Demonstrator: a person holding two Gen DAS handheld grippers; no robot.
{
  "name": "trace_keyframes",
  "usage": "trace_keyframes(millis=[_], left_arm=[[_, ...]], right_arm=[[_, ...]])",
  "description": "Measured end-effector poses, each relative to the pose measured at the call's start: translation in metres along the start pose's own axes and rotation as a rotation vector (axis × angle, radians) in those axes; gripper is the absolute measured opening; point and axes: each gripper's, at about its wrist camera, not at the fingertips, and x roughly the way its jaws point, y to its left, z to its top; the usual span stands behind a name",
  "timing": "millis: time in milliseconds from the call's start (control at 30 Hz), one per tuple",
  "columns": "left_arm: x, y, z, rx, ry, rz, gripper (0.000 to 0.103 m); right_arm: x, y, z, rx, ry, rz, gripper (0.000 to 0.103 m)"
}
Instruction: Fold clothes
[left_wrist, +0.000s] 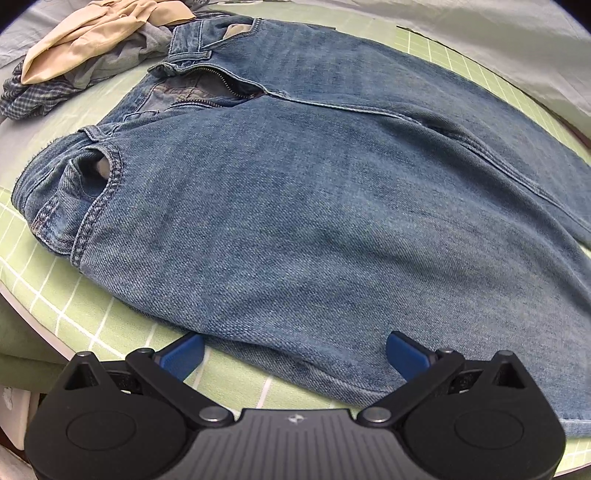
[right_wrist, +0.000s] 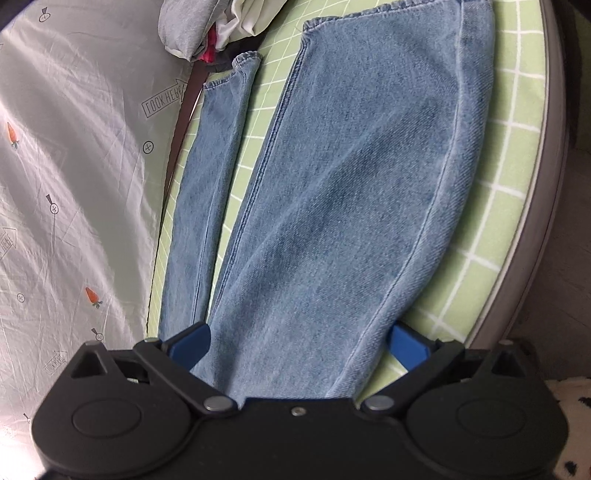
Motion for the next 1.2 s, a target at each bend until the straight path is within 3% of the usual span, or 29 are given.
trace_keyframes(millis=[200, 367, 500, 700, 800, 933, 1100, 1200], left_arm=[[-0.008, 0.045, 0.007, -0.155, -0.01, -0.094, 0.103], [-0.009, 0.098, 0.013, -0.356, -0.026, -0.161, 0.103], [-0.006, 0.134, 0.022, -0.47, -0.047, -0.172, 0.103], [-0.004, 0.166, 0.04, -0.567, -0.106, -0.144, 0.102], [-0.003, 0.176, 0.048, -0.599, -0.133, -0.129, 0.102], [-0.003, 0.179, 0.056, -0.63, -0.17, -0.092, 0.096], [-0.003, 0.172, 0.064, -0.626, -0.193, -0.023, 0.081], [-0.005, 0.167, 0.063, -0.631, -0.2, 0.021, 0.067]], right_arm=[[0.015, 0.013, -0.016, 0.037, 0.028, 0.008, 0.103], [0.029, 0.028, -0.03, 0.046, 0.018, -0.003, 0.103], [0.035, 0.035, -0.039, 0.057, -0.024, -0.019, 0.103], [0.031, 0.02, -0.038, 0.218, -0.119, 0.038, 0.103], [0.022, 0.006, -0.03, 0.308, -0.203, 0.076, 0.103], [0.006, -0.007, -0.009, 0.331, -0.334, 0.066, 0.103], [0.0, -0.017, 0.025, 0.342, -0.446, 0.045, 0.102], [-0.012, -0.016, 0.04, 0.327, -0.514, -0.069, 0.093]])
